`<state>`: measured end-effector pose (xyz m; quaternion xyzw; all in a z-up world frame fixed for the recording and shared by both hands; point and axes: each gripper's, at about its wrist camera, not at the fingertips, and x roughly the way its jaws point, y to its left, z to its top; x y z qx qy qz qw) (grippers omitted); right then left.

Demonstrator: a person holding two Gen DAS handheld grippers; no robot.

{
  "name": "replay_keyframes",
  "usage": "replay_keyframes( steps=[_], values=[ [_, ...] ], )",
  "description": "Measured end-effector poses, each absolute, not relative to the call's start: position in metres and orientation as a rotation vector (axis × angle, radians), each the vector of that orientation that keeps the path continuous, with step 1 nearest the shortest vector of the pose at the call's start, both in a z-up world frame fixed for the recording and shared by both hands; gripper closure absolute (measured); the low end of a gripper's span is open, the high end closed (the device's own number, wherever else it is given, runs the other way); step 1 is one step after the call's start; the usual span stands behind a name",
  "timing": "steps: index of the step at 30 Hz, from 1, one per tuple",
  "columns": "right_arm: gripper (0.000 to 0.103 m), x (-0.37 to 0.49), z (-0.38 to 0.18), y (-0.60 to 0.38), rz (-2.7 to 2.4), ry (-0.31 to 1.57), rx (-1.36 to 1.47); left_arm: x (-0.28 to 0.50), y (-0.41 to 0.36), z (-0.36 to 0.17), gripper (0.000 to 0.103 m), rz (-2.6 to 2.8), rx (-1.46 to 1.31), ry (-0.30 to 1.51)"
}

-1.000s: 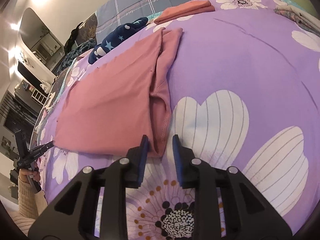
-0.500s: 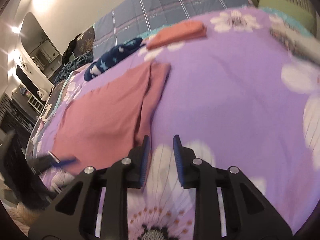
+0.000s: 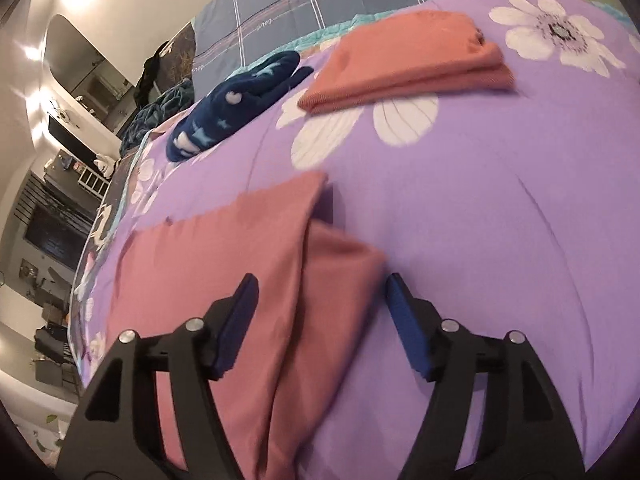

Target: Fold small clothes

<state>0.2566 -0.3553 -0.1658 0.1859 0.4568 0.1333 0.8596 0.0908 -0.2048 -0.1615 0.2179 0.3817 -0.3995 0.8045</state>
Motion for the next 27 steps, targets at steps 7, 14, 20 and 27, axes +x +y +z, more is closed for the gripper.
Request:
replay_keyframes(
  steps=[7, 14, 20, 27],
  values=[
    [0.098, 0.253, -0.145, -0.364, 0.322, 0.856, 0.375, 0.102, -0.186, -0.155, 0.098, -1.147, 0.303, 0.836],
    [0.096, 0.266, -0.178, -0.366, 0.261, 0.926, 0.380, 0.110, -0.186, -0.167, 0.098, -1.165, 0.258, 0.897],
    [0.090, 0.205, -0.138, -0.366, 0.236, 0.838, 0.321, 0.095, -0.185, -0.161, 0.072, -1.187, 0.291, 0.859],
    [0.090, 0.088, -0.154, -0.342, 0.413, 0.877, 0.359, 0.088, -0.132, -0.143, 0.069, -1.093, 0.204, 0.824]
  ],
)
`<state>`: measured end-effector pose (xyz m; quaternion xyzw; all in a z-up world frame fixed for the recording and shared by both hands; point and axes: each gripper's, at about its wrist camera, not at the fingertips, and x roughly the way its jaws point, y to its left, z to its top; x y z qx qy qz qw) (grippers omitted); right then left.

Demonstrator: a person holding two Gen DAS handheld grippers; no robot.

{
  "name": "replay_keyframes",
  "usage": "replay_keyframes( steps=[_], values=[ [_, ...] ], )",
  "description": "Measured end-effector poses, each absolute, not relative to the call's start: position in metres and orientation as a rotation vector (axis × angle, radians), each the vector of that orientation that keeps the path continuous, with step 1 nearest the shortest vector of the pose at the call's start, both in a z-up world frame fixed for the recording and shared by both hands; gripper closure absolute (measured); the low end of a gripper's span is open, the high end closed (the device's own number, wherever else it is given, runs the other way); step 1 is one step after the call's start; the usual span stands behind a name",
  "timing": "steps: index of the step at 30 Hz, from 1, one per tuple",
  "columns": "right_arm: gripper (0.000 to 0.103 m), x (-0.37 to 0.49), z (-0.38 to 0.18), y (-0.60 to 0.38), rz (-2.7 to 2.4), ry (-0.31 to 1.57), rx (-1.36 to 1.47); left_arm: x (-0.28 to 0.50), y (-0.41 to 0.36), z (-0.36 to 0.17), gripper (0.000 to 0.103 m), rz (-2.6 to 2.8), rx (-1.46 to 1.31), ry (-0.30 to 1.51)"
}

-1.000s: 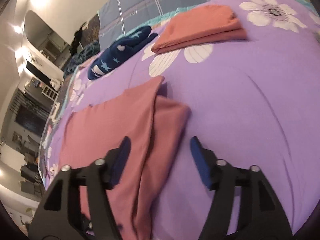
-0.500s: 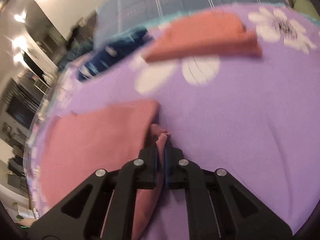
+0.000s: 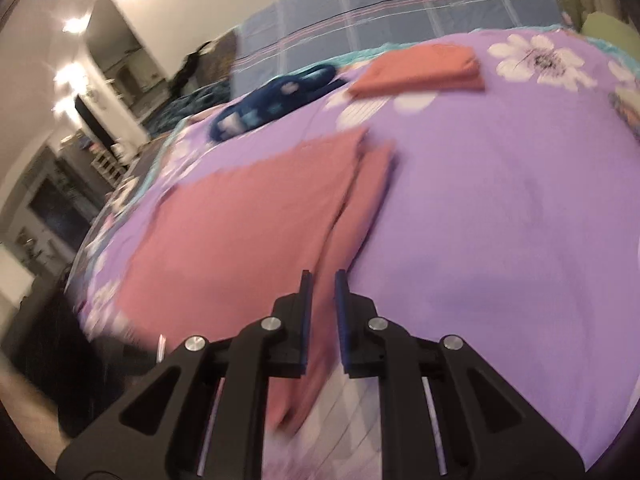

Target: Fold small clothes

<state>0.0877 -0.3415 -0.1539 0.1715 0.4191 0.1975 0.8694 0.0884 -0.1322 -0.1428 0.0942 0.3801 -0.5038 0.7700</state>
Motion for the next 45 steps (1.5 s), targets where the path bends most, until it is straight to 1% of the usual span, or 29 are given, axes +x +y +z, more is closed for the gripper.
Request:
replay_keyframes(
  steps=[1, 2, 3, 4, 7, 9, 11, 12, 13, 14, 15, 17, 20, 24, 31, 33, 36, 38, 41, 42, 43, 44, 45],
  values=[
    [0.090, 0.076, -0.163, -0.332, 0.423, 0.906, 0.341, 0.090, -0.120, -0.143, 0.069, -1.049, 0.196, 0.826],
    [0.085, 0.069, -0.172, -0.324, 0.399, 0.944, 0.302, 0.092, -0.105, -0.143, 0.069, -1.000, 0.184, 0.833],
    [0.084, 0.066, -0.182, -0.319, 0.351, 0.983, 0.252, 0.093, -0.092, -0.143, 0.069, -0.947, 0.173, 0.841],
    [0.086, 0.061, -0.186, -0.316, 0.321, 0.970, 0.220, 0.094, -0.077, -0.144, 0.069, -0.891, 0.163, 0.848],
    [0.086, 0.057, -0.168, -0.314, 0.248, 0.985, 0.218, 0.090, -0.018, -0.147, 0.069, -0.671, 0.125, 0.860],
    [0.084, 0.052, -0.144, -0.305, 0.224, 0.919, 0.182, 0.091, 0.025, -0.144, 0.069, -0.554, 0.059, 0.865],
    [0.083, 0.045, -0.120, -0.278, 0.237, 0.845, 0.069, 0.095, 0.082, -0.138, 0.067, -0.426, -0.020, 0.845],
    [0.079, 0.042, -0.110, -0.259, 0.271, 0.816, 0.015, 0.092, 0.103, -0.136, 0.065, -0.377, -0.053, 0.833],
    [0.076, 0.041, -0.105, -0.241, 0.312, 0.798, -0.022, 0.087, 0.129, -0.134, 0.064, -0.319, -0.099, 0.817],
    [0.070, 0.040, -0.102, -0.222, 0.359, 0.786, -0.060, 0.083, 0.145, -0.133, 0.063, -0.286, -0.126, 0.808],
    [0.068, 0.039, -0.101, -0.194, 0.418, 0.774, -0.111, 0.081, 0.159, -0.132, 0.063, -0.260, -0.148, 0.800],
    [0.068, 0.038, -0.106, -0.153, 0.495, 0.765, -0.176, 0.075, 0.181, -0.133, 0.063, -0.235, -0.182, 0.776],
    [0.068, 0.043, -0.118, -0.090, 0.607, 0.783, -0.252, 0.065, 0.193, -0.138, 0.063, -0.275, -0.214, 0.766],
    [0.068, 0.054, -0.129, -0.022, 0.687, 0.785, -0.335, 0.064, 0.178, -0.147, 0.063, -0.339, -0.191, 0.782],
    [0.067, 0.063, -0.138, 0.014, 0.686, 0.791, -0.365, 0.093, 0.178, -0.163, 0.064, -0.412, -0.213, 0.826],
    [0.065, 0.063, -0.143, 0.015, 0.683, 0.796, -0.367, 0.095, 0.174, -0.167, 0.100, -0.441, -0.193, 0.847],
    [0.060, 0.064, -0.147, 0.020, 0.689, 0.790, -0.376, 0.087, 0.181, -0.160, 0.103, -0.447, -0.172, 0.812],
    [0.058, 0.063, -0.153, 0.032, 0.691, 0.788, -0.417, 0.078, 0.191, -0.151, 0.103, -0.419, -0.166, 0.772],
    [0.058, 0.066, -0.168, 0.054, 0.657, 0.795, -0.520, 0.078, 0.214, -0.146, 0.103, -0.369, -0.194, 0.752],
    [0.058, 0.069, -0.172, 0.060, 0.649, 0.798, -0.542, 0.083, 0.221, -0.145, 0.099, -0.353, -0.212, 0.756],
    [0.057, 0.070, -0.175, 0.067, 0.634, 0.784, -0.561, 0.092, 0.230, -0.146, 0.090, -0.337, -0.240, 0.773],
    [0.057, 0.070, -0.176, 0.072, 0.622, 0.770, -0.573, 0.101, 0.235, -0.145, 0.060, -0.330, -0.263, 0.782],
    [0.057, 0.071, -0.176, 0.076, 0.609, 0.761, -0.586, 0.110, 0.239, -0.144, 0.042, -0.328, -0.281, 0.776]
  ],
)
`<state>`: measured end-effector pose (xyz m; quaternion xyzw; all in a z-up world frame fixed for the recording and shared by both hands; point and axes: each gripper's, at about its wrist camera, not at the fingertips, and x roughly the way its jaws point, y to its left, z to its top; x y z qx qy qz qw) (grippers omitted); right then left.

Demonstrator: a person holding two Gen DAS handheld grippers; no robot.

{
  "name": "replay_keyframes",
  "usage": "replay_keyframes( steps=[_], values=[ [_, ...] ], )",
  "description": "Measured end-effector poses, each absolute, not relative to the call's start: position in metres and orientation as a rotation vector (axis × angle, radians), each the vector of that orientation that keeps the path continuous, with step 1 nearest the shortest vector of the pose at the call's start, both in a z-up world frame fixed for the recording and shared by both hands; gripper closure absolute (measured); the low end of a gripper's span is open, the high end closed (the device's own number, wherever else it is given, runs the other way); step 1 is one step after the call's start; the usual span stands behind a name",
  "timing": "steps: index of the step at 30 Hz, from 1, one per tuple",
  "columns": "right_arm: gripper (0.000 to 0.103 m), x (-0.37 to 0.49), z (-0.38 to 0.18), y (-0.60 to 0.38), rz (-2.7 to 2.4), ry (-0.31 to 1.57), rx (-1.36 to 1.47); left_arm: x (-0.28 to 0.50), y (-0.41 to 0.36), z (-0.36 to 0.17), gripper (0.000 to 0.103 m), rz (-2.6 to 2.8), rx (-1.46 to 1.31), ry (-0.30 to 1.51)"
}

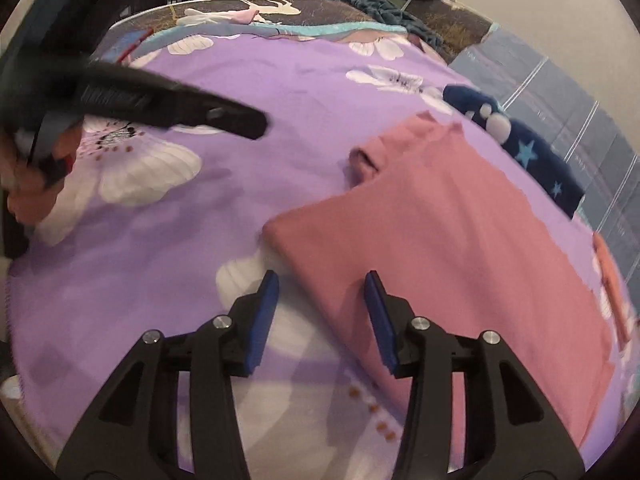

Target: Fold small clothes

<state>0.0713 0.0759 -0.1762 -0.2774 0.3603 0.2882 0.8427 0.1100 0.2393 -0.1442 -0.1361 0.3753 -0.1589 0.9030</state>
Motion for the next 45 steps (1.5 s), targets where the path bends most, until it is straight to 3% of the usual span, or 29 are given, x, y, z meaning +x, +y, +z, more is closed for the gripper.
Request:
replay_keyframes(
  steps=[5, 10, 11, 12, 18, 20, 22, 23, 24, 27, 31, 32, 33, 34, 35, 36, 45],
  values=[
    [0.059, 0.078, -0.178, 0.089, 0.568, 0.749, -0.609, 0.192, 0.231, -0.143, 0.029, -0.499, -0.367, 0.811],
    [0.086, 0.088, -0.179, 0.094, 0.551, 0.760, -0.594, 0.273, 0.195, -0.159, 0.029, -0.475, -0.356, 0.915],
    [0.092, 0.091, -0.178, 0.094, 0.549, 0.766, -0.585, 0.285, 0.187, -0.153, 0.050, -0.487, -0.347, 0.910],
    [0.096, 0.092, -0.175, 0.094, 0.548, 0.772, -0.574, 0.290, 0.185, -0.150, 0.098, -0.506, -0.349, 0.913],
    [0.096, 0.081, -0.176, 0.098, 0.569, 0.711, -0.645, 0.297, 0.205, -0.141, 0.100, -0.421, -0.352, 0.881],
    [0.093, 0.085, -0.183, 0.091, 0.574, 0.733, -0.622, 0.299, 0.222, -0.159, 0.099, -0.413, -0.462, 0.917],
    [0.079, 0.077, -0.173, 0.082, 0.596, 0.723, -0.586, 0.290, 0.231, -0.162, 0.092, -0.426, -0.515, 0.906],
    [0.062, 0.073, -0.169, 0.078, 0.603, 0.708, -0.578, 0.286, 0.233, -0.161, 0.073, -0.434, -0.519, 0.899],
    [0.056, 0.066, -0.166, 0.074, 0.600, 0.683, -0.590, 0.282, 0.234, -0.159, 0.049, -0.438, -0.517, 0.897],
    [0.056, 0.062, -0.175, 0.074, 0.553, 0.694, -0.660, 0.274, 0.227, -0.154, 0.040, -0.514, -0.502, 0.892],
    [0.056, 0.079, -0.184, 0.081, 0.478, 0.723, -0.615, 0.288, 0.200, -0.166, 0.037, -0.516, -0.434, 0.932],
    [0.062, 0.083, -0.184, 0.085, 0.461, 0.715, -0.617, 0.293, 0.195, -0.165, 0.037, -0.518, -0.427, 0.916],
    [0.081, 0.089, -0.186, 0.089, 0.443, 0.716, -0.620, 0.300, 0.193, -0.165, 0.037, -0.522, -0.450, 0.927],
    [0.091, 0.095, -0.188, 0.092, 0.431, 0.730, -0.616, 0.307, 0.192, -0.165, 0.042, -0.520, -0.490, 0.934],
    [0.096, 0.101, -0.188, 0.092, 0.424, 0.743, -0.595, 0.313, 0.190, -0.166, 0.080, -0.525, -0.515, 0.953],
    [0.098, 0.102, -0.183, 0.088, 0.429, 0.746, -0.563, 0.320, 0.187, -0.169, 0.094, -0.522, -0.539, 0.995],
    [0.098, 0.083, -0.117, -0.001, 0.392, 0.586, -0.280, 0.312, 0.135, -0.102, 0.094, -0.541, -0.437, 0.919]
  ],
)
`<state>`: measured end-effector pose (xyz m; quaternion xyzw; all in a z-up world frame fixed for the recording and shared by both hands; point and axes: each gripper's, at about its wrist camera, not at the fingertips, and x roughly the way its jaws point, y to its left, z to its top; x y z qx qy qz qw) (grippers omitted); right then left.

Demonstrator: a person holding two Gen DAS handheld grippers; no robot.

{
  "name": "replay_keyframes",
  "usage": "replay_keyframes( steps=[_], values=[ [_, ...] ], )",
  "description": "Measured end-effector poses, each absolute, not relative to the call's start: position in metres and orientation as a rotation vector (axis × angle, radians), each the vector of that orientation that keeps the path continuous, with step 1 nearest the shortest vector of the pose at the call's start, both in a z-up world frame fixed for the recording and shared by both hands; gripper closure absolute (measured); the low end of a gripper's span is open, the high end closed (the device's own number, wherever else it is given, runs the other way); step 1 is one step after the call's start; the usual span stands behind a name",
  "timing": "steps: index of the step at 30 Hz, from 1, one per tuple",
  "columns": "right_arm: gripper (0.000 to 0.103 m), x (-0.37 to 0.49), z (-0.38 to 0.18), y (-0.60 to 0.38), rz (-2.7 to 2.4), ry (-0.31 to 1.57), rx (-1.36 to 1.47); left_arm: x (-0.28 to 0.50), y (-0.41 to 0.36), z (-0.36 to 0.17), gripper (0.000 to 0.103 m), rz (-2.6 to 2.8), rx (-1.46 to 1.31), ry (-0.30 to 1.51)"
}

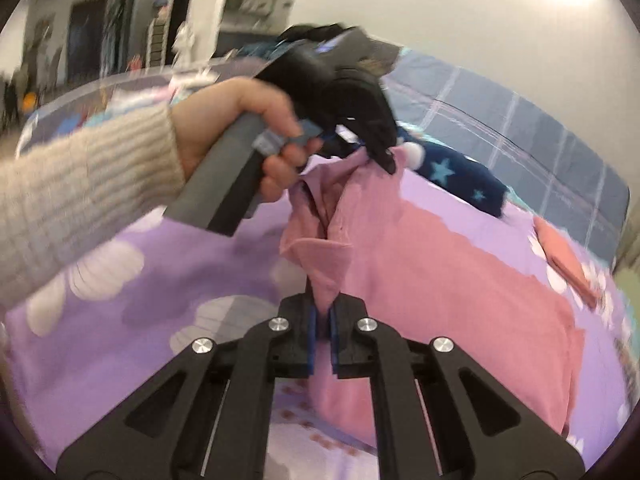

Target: Fold small clothes

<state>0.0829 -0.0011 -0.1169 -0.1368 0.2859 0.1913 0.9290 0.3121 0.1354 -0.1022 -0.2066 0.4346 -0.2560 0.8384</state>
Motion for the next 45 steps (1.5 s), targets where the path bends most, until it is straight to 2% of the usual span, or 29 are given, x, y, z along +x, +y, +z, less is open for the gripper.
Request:
replay_keyframes(
  steps=[7, 10, 14, 19, 24, 33, 34, 35, 37, 42, 45],
  values=[
    [0.098, 0.078, -0.101, -0.111, 0.301, 0.597, -0.021, 0.305, 0.053, -0.054, 0.094, -0.614, -0.360, 0.888],
    [0.098, 0.071, -0.103, -0.163, 0.256, 0.606, 0.088, 0.300, -0.010, -0.042, 0.094, -0.658, -0.295, 0.884],
    [0.098, 0.057, -0.118, -0.214, 0.194, 0.631, 0.196, 0.295, -0.091, -0.043, 0.094, -0.690, -0.181, 0.893],
    [0.098, 0.051, -0.148, -0.267, 0.144, 0.705, 0.333, 0.294, -0.175, -0.075, 0.094, -0.668, -0.010, 0.961],
    [0.098, 0.046, -0.169, -0.285, 0.179, 0.742, 0.418, 0.297, -0.209, -0.102, 0.094, -0.630, 0.083, 1.011],
    [0.098, 0.033, -0.163, -0.294, 0.249, 0.711, 0.495, 0.292, -0.229, -0.106, 0.092, -0.588, 0.156, 1.015],
    [0.098, 0.033, -0.165, -0.297, 0.250, 0.717, 0.508, 0.291, -0.231, -0.106, 0.082, -0.582, 0.156, 1.012],
    [0.098, 0.035, -0.167, -0.299, 0.248, 0.728, 0.522, 0.290, -0.232, -0.105, 0.066, -0.579, 0.156, 1.003],
    [0.098, 0.036, -0.175, -0.304, 0.258, 0.767, 0.586, 0.285, -0.233, -0.100, 0.054, -0.572, 0.173, 0.961],
    [0.097, 0.032, -0.182, -0.310, 0.280, 0.793, 0.640, 0.243, -0.202, -0.073, 0.035, -0.594, 0.225, 0.829],
    [0.089, 0.031, -0.182, -0.312, 0.275, 0.802, 0.647, 0.203, -0.167, -0.066, 0.027, -0.595, 0.265, 0.748]
  ],
)
